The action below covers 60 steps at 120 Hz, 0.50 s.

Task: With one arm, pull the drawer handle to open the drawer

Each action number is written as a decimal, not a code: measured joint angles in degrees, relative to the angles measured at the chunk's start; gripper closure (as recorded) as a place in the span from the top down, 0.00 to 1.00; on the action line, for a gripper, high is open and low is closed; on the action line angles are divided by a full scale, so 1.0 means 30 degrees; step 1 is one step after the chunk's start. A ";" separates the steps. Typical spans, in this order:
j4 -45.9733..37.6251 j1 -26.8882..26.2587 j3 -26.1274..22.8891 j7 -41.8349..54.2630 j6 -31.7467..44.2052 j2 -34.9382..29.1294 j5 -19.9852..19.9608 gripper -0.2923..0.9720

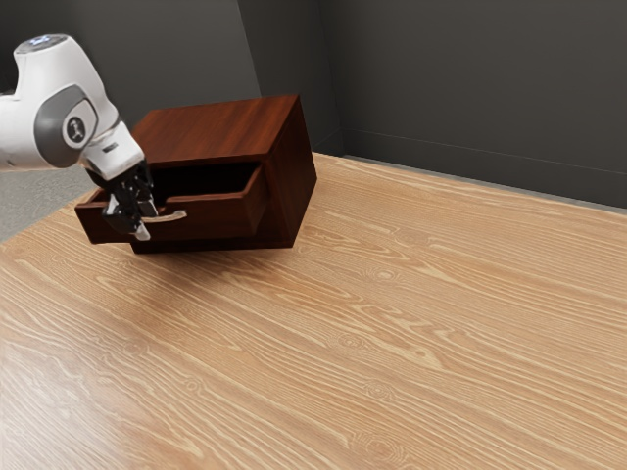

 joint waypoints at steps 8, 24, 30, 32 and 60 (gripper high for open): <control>-0.0872 0.0000 -0.0020 -0.0193 0.0185 -0.0709 0.0010 0.45; -0.2352 0.0003 -0.0043 -0.0532 0.0501 -0.1824 0.0019 0.46; -0.2844 -0.0003 -0.0042 -0.0648 0.0598 -0.2285 0.0021 0.45; -0.2996 -0.0007 -0.0039 -0.0685 0.0625 -0.2430 0.0022 0.44; -0.5928 -0.0073 -0.0039 -0.1204 0.1115 -0.4710 0.0023 0.46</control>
